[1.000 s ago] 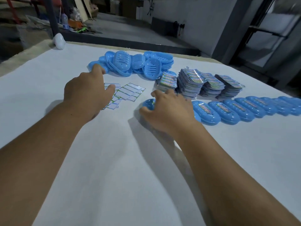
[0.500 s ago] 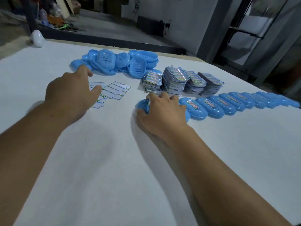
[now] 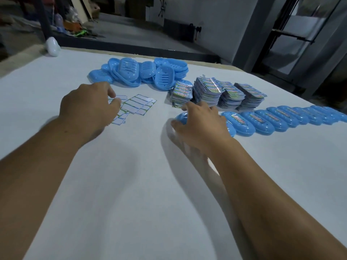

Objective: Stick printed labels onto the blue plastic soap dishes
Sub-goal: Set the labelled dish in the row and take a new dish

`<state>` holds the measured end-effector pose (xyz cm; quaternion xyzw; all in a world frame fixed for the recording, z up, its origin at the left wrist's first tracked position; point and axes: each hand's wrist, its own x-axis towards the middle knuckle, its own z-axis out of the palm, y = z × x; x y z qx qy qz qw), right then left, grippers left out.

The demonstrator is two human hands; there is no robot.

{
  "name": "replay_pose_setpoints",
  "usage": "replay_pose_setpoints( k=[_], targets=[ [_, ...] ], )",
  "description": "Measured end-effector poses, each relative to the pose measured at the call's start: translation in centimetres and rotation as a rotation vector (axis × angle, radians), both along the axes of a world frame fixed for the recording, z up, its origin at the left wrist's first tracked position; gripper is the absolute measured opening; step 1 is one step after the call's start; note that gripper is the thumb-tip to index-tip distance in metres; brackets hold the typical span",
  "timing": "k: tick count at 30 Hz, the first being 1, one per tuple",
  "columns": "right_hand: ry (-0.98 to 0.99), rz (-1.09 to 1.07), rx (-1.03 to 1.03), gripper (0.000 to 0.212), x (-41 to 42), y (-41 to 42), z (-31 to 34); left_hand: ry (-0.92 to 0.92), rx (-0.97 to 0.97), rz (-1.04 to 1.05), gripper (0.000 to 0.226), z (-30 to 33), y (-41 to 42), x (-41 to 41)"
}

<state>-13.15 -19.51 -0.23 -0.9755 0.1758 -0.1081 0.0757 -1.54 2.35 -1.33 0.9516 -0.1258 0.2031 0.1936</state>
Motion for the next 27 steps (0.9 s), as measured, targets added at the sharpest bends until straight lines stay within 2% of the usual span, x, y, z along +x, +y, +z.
replay_pose_setpoints(
  k=[5,10,16,22,27],
  targets=[
    [-0.031,0.140,0.050,0.047,2.8,1.6,1.5,-0.035,0.038,0.053,0.016,0.0,0.6,0.4],
    [-0.024,0.219,0.078,0.031,6.9,4.0,1.5,-0.019,0.059,0.086,0.016,-0.2,0.8,1.0],
    [-0.073,0.274,0.118,0.044,9.2,5.3,-0.4,0.008,0.072,0.149,0.020,-0.1,1.3,1.7],
    [-0.112,0.301,0.099,0.033,9.3,5.3,-2.2,0.033,0.062,0.111,0.042,-0.5,1.5,1.4],
    [-0.112,0.315,0.090,0.030,9.3,5.1,-2.3,0.013,-0.047,0.131,0.027,-0.7,1.0,2.6]
  ],
)
